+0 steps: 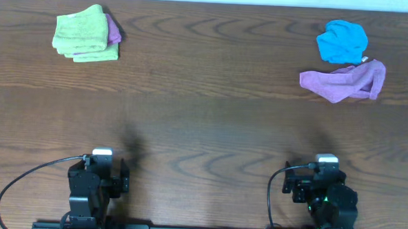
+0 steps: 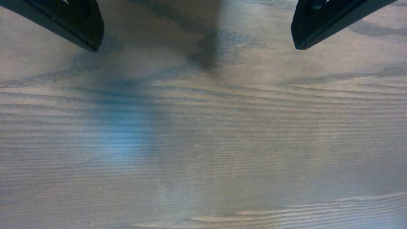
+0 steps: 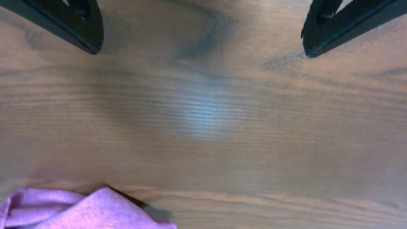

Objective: Fold the cloth

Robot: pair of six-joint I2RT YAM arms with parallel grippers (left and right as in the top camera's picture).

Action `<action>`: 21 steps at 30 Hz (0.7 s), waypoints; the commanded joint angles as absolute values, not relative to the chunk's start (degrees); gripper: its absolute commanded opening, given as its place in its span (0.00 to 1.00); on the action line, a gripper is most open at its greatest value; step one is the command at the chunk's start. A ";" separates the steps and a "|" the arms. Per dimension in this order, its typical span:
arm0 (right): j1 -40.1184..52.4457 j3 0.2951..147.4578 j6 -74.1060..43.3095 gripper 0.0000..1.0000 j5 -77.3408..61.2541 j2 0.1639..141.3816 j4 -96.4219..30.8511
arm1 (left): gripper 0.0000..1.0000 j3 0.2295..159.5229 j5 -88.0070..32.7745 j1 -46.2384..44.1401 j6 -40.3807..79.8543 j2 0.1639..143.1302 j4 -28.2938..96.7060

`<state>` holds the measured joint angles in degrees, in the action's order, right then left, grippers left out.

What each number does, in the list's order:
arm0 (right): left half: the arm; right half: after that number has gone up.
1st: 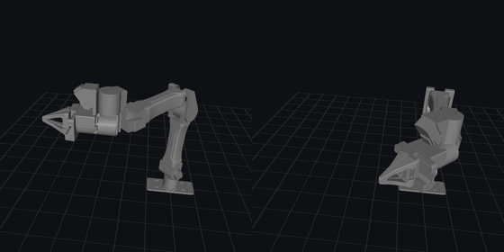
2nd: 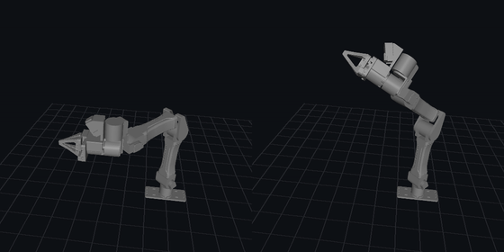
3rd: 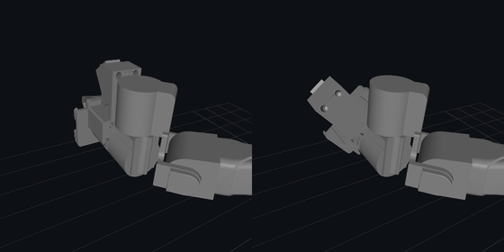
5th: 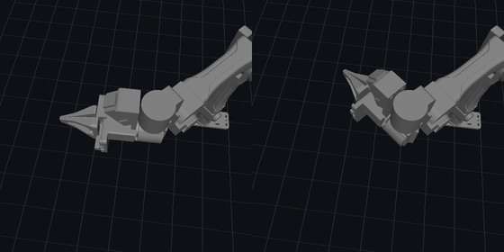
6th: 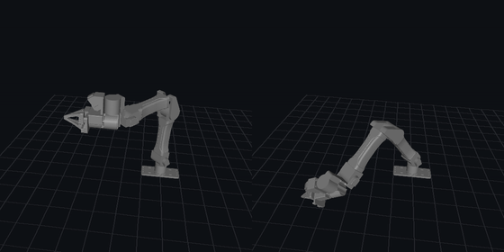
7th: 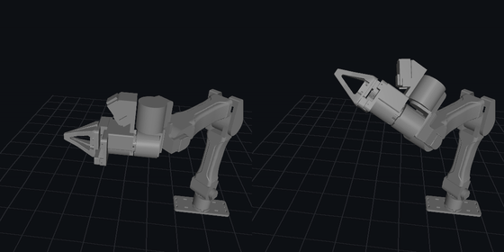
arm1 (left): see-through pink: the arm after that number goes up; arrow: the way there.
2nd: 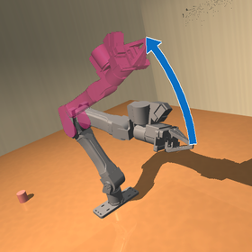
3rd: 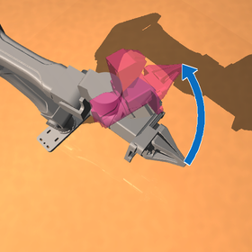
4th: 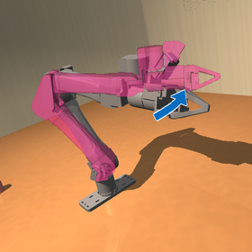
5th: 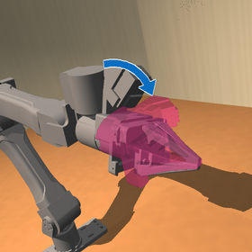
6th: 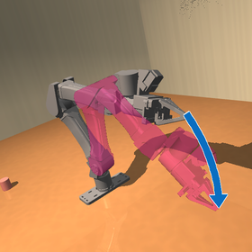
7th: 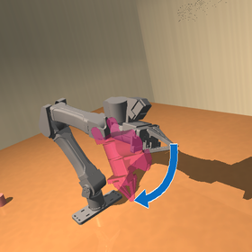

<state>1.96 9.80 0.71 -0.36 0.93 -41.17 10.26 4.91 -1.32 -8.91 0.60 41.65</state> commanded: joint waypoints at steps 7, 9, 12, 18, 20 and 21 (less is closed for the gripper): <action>2.81 9.10 3.29 0.99 -0.62 0.27 -41.36 | 0.95 9.34 4.86 -1.10 -9.43 0.25 42.17; 2.81 9.10 3.29 0.99 -0.62 0.27 -41.36 | 0.95 9.34 4.86 -1.10 -9.43 0.25 42.17; 2.81 9.10 3.29 0.99 -0.62 0.27 -41.36 | 0.95 9.32 4.86 -1.10 -9.43 0.25 42.17; 2.81 9.10 3.29 0.99 -0.62 0.27 -41.39 | 0.95 9.34 4.86 -1.10 -9.43 0.25 42.17; 2.81 9.10 3.29 0.99 -0.62 0.27 -41.39 | 0.95 9.34 4.86 -1.10 -9.43 0.25 42.17; 2.81 9.10 3.29 0.99 -0.62 0.27 -41.36 | 0.95 9.34 4.84 -1.10 -9.43 0.25 42.19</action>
<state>2.33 9.80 2.37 -0.38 0.95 -41.08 10.26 4.91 -1.32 -8.91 0.60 41.63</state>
